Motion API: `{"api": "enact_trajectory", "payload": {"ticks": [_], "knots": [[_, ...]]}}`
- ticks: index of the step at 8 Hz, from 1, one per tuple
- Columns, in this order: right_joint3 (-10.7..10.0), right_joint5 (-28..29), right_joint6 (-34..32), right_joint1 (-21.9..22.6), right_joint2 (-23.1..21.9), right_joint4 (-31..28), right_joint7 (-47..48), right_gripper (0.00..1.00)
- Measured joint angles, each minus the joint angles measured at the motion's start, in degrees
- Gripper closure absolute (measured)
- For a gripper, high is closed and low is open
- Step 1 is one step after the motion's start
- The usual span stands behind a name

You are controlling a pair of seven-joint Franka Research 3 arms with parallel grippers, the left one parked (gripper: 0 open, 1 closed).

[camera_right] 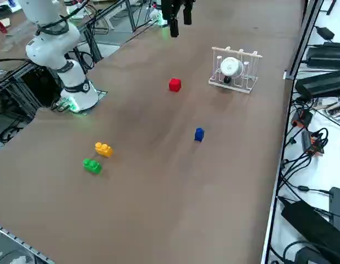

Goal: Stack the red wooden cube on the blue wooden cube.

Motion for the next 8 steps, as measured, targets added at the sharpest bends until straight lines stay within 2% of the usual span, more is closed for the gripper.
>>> {"api": "enact_trajectory", "payload": {"ticks": [3, 6, 7, 8], "knots": [[0.2, 0.0, -0.7, 0.0, 0.0, -0.1, 0.0, 0.0], [0.6, 0.2, -3.1, 1.3, 3.7, -1.5, -0.8, 0.0], [0.8, 0.3, -1.5, 2.6, 5.4, -2.9, -1.0, 0.0], [0.9, 0.2, 2.9, 4.8, 6.2, -6.1, -0.8, 0.0]]}}
